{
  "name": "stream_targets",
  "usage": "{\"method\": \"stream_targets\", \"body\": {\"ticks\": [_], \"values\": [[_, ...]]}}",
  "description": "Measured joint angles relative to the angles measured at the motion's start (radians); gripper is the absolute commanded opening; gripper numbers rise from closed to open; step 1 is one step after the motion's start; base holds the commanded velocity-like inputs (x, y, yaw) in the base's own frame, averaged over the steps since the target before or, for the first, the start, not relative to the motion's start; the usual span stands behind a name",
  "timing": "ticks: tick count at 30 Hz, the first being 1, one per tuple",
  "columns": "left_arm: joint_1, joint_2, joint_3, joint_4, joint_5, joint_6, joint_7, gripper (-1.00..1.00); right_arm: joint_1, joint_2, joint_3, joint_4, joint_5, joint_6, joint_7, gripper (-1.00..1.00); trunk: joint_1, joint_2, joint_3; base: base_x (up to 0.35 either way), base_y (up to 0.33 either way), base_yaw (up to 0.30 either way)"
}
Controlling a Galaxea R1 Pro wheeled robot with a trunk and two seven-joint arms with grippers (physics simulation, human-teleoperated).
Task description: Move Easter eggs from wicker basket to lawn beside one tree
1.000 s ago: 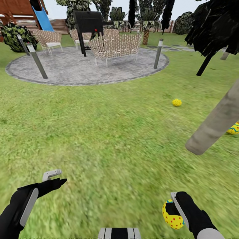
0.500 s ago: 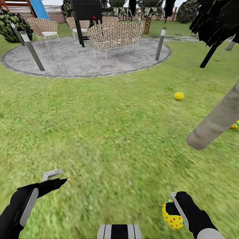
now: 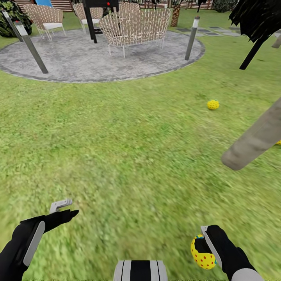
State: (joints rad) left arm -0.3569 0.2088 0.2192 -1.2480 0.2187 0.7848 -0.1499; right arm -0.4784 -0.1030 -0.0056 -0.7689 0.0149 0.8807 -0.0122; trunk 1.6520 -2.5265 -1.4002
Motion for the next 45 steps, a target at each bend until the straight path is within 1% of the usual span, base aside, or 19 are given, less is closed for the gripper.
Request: {"method": "stream_targets", "body": {"ticks": [7, 9, 11, 16, 19, 20, 21, 22, 29, 31, 45], "values": [[0.000, 0.000, 0.000, 0.000, 0.000, 0.000, 0.000, 1.00, -0.001, 0.000, 0.001, -0.001, 0.006, 0.000, 0.000, -1.00, 0.003, -0.002, -0.027, 0.000, 0.000, 0.000], [0.000, 0.000, 0.000, 0.000, 0.000, 0.001, 0.000, 1.00, -0.001, 0.000, 0.000, -0.015, 0.008, 0.001, 0.001, -1.00, 0.004, -0.002, -0.035, 0.000, 0.000, 0.000], [0.000, 0.000, 0.000, 0.000, 0.000, 0.001, 0.000, 1.00, -0.001, 0.000, 0.000, -0.015, 0.008, 0.001, 0.001, -1.00, 0.004, -0.002, -0.035, 0.000, 0.000, 0.000], [0.000, 0.000, 0.000, 0.000, 0.000, 0.002, 0.000, 1.00, -0.001, 0.000, 0.000, -0.060, 0.010, 0.053, 0.001, -1.00, 0.006, -0.003, -0.054, 0.000, 0.000, 0.000], [0.000, 0.000, 0.000, 0.000, 0.000, 0.002, 0.000, 1.00, -0.001, 0.000, 0.000, -0.060, 0.010, 0.054, 0.001, -1.00, 0.006, -0.003, -0.054, 0.000, 0.000, 0.000], [0.000, 0.000, 0.000, 0.000, 0.000, 0.002, 0.000, 1.00, -0.001, 0.000, 0.000, -0.060, 0.010, 0.055, 0.001, 1.00, 0.006, -0.003, -0.054, 0.000, 0.000, 0.000], [0.000, 0.000, 0.000, 0.000, 0.000, 0.002, 0.000, 1.00, 0.000, 0.000, 0.000, -0.014, -0.005, -0.001, 0.001, 1.00, 0.006, -0.003, -0.054, 0.000, 0.000, 0.000], [0.000, 0.000, 0.000, 0.000, 0.000, 0.001, 0.000, 1.00, -0.001, 0.000, 0.001, -0.005, 0.007, -0.003, 0.000, 1.00, 0.006, -0.003, -0.054, 0.000, 0.000, 0.000], [0.000, 0.000, 0.000, 0.000, 0.000, 0.001, 0.000, 1.00, -0.001, 0.000, 0.001, -0.005, 0.007, -0.003, 0.000, 1.00, 0.006, -0.003, -0.055, 0.000, 0.000, 0.000], [0.000, 0.000, 0.000, 0.001, 0.000, 0.002, 0.000, 1.00, 0.000, 0.000, 0.000, -0.005, 0.000, -0.003, 0.000, 1.00, 0.005, -0.003, -0.047, 0.000, 0.000, 0.000], [0.000, 0.000, -0.004, 0.009, 0.000, 0.007, 0.000, 1.00, 0.000, 0.000, 0.000, 0.001, 0.000, -0.003, 0.000, 1.00, -0.001, 0.000, 0.007, 0.000, 0.000, 0.000]]}}
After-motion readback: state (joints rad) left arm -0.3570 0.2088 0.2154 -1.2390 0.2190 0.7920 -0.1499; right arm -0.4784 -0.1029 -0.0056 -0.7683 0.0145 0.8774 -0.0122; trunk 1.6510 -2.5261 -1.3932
